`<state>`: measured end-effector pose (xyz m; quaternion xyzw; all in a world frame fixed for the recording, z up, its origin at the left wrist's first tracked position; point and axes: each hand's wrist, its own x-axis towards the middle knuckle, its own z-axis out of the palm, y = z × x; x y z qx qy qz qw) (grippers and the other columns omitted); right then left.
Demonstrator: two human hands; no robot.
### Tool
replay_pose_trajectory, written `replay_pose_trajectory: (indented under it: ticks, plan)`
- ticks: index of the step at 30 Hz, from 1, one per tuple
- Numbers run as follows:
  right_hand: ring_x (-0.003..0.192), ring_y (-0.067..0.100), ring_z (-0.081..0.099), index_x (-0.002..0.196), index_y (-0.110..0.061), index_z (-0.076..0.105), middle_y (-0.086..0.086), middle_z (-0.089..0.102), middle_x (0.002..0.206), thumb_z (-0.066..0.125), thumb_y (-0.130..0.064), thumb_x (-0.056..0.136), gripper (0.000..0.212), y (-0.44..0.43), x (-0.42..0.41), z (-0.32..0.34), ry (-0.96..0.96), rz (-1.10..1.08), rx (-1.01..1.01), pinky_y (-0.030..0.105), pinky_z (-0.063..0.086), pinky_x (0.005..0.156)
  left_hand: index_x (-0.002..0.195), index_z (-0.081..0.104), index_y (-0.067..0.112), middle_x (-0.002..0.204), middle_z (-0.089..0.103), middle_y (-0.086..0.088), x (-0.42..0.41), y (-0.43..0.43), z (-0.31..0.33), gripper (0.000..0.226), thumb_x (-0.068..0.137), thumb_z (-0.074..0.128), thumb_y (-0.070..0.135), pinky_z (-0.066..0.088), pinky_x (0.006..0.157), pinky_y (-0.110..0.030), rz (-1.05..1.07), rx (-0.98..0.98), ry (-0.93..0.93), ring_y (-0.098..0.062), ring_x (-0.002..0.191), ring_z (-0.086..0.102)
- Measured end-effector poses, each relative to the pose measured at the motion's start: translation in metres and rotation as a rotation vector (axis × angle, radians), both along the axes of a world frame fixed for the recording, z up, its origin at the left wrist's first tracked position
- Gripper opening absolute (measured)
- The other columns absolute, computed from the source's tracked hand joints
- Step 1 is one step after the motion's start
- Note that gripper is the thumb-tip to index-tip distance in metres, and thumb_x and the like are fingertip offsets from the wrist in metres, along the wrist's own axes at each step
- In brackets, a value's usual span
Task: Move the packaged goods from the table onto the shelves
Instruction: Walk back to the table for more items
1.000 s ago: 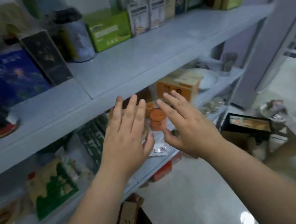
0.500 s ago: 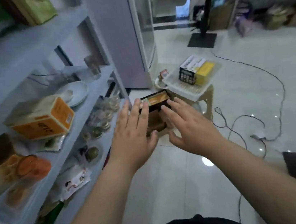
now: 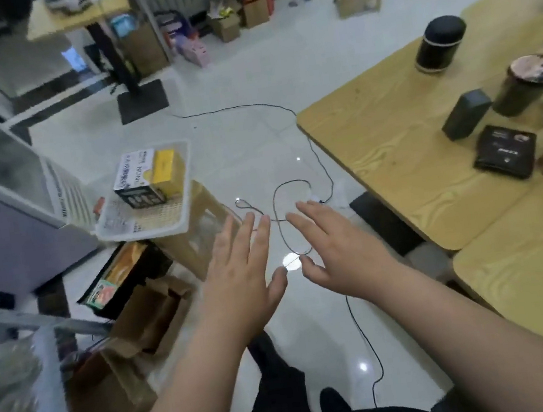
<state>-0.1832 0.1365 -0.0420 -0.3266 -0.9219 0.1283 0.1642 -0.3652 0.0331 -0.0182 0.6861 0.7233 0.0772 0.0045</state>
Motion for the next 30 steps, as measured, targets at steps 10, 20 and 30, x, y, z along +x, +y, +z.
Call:
replay_pose_trajectory:
  ticks: [10, 20, 30]
  plan:
    - [0.13, 0.032, 0.053, 0.141, -0.009, 0.052, 0.017, 0.053, 0.141, 0.061, -0.029, 0.082, 0.063, 0.079, 0.048, 0.006, -0.095, -0.428, -0.106, 0.043, 0.053, 0.099, 0.155, 0.033, 0.009, 0.158, 0.038, -0.016, 0.018, 0.163, -0.026, 0.074, 0.095, 0.037, 0.052, 0.028, 0.12, -0.053, -0.483, -0.071, -0.104, -0.04, 0.15, 0.024]
    - [0.127, 0.032, 0.056, 0.139, -0.009, 0.055, 0.017, 0.055, 0.141, 0.072, -0.02, 0.081, 0.062, 0.11, 0.082, -0.002, -0.045, -0.838, -0.15, 0.039, 0.053, 0.094, 0.15, 0.041, 0.007, 0.148, 0.05, -0.017, 0.06, 0.28, -0.028, 0.073, 0.091, 0.041, 0.05, 0.035, 0.113, -0.05, -0.807, -0.045, -0.129, -0.041, 0.143, 0.036]
    - [0.143, 0.025, 0.036, 0.152, -0.02, 0.04, 0.006, 0.034, 0.158, 0.059, -0.031, 0.096, 0.06, 0.18, 0.208, -0.027, -0.008, -1.005, -0.331, 0.035, 0.04, 0.108, 0.145, 0.048, 0.003, 0.139, 0.057, -0.019, 0.184, 0.379, -0.042, 0.07, 0.088, 0.044, 0.044, 0.038, 0.11, -0.05, -0.936, -0.074, -0.113, -0.033, 0.137, 0.034]
